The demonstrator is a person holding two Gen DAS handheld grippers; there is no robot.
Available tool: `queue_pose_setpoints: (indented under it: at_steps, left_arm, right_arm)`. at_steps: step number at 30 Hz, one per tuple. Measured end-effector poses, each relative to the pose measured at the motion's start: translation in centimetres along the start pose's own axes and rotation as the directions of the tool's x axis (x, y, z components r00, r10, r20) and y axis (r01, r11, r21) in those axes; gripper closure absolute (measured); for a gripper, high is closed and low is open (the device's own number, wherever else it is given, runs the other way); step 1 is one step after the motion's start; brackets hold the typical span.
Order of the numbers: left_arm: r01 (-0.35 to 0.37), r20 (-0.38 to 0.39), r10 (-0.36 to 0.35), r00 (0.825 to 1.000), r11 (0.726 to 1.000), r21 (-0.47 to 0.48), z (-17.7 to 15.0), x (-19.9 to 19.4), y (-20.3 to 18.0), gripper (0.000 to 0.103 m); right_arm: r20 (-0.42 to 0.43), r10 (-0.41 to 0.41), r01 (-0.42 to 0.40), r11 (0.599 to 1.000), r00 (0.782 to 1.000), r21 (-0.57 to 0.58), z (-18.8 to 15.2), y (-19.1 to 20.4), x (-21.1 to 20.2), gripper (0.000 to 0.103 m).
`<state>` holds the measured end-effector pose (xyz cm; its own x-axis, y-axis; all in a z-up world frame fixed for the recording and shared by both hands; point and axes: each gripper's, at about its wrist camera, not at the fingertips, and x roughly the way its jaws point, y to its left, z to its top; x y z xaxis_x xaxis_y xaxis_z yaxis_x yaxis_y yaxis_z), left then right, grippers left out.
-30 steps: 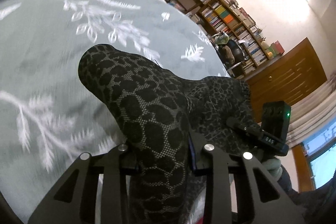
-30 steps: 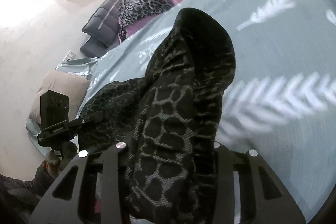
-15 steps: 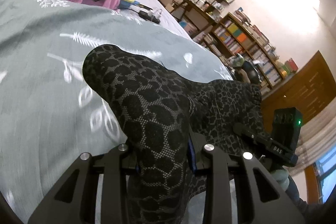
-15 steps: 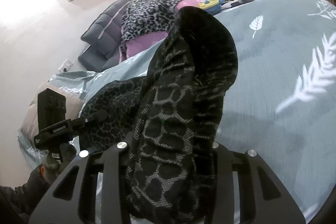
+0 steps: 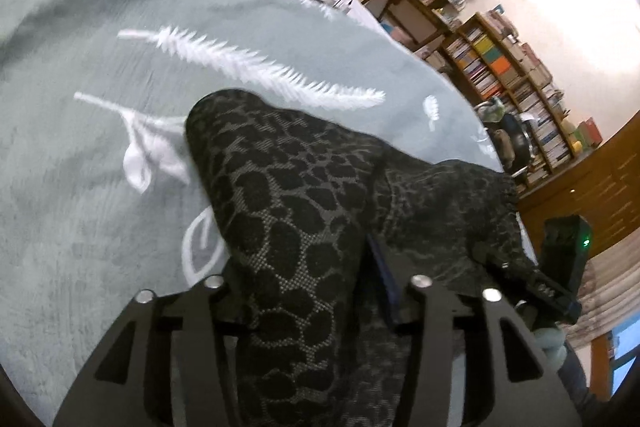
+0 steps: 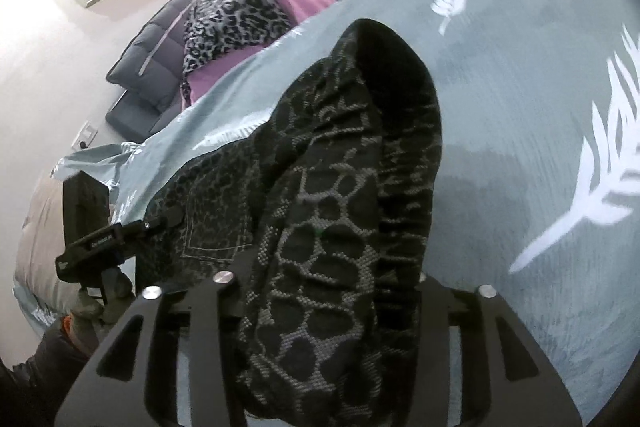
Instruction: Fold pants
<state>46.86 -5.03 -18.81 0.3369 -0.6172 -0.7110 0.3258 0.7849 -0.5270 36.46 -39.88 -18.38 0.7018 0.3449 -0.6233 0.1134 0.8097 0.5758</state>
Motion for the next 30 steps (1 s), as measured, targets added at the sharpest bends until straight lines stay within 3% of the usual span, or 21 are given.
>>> queue_pose_setpoints:
  at_steps: [2,6,9,12,16,18,22,27,30]
  left_arm:
    - [-0.025,0.001,0.025,1.0,1.0,-0.002,-0.5,0.1,0.4,0.036]
    - [-0.08,0.01,0.08,0.997,0.996,0.037,-0.6,-0.6,-0.1,0.031]
    - [-0.162,0.026,0.16,0.987,0.983,0.084,-0.4,-1.6,-1.2,0.029]
    - [-0.24,0.069,0.233,0.97,0.966,0.102,-0.4,-3.0,-2.1,0.029]
    - [-0.323,0.131,0.307,0.943,0.938,0.128,-1.2,-4.5,-3.3,0.029]
    - [-0.33,0.137,0.312,0.94,0.933,0.143,-1.6,-4.8,-3.7,0.029]
    - [-0.33,0.123,0.313,0.942,0.931,0.156,-2.2,-4.1,-4.1,0.025]
    - [-0.336,0.072,0.328,0.942,0.93,0.15,-2.7,-1.9,-3.3,0.023]
    - [-0.333,0.067,0.327,0.943,0.931,0.146,-3.0,-1.2,-2.8,0.018]
  right_arm:
    - [-0.004,-0.016,0.016,1.0,1.0,0.027,0.0,-0.5,0.3,0.044]
    - [0.013,-0.029,0.028,0.995,0.999,0.095,0.0,-1.3,-0.8,0.04]
    - [0.052,-0.103,0.099,0.993,0.993,0.064,-0.1,-0.2,-2.7,0.04]
    - [0.155,-0.257,0.272,0.959,0.954,-0.082,0.2,3.3,-4.6,0.04]
    - [0.25,-0.312,0.36,0.916,0.917,-0.177,0.7,6.4,-5.4,0.04]
    - [0.26,-0.273,0.338,0.907,0.926,-0.252,0.4,7.8,-5.0,0.04]
    - [0.19,-0.171,0.227,0.916,0.967,-0.33,0.8,9.1,-2.0,0.04]
    - [0.1,-0.199,0.218,0.948,0.975,-0.231,2.0,4.6,2.2,0.04]
    - [0.095,-0.182,0.199,0.956,0.979,-0.216,1.9,3.1,2.7,0.04]
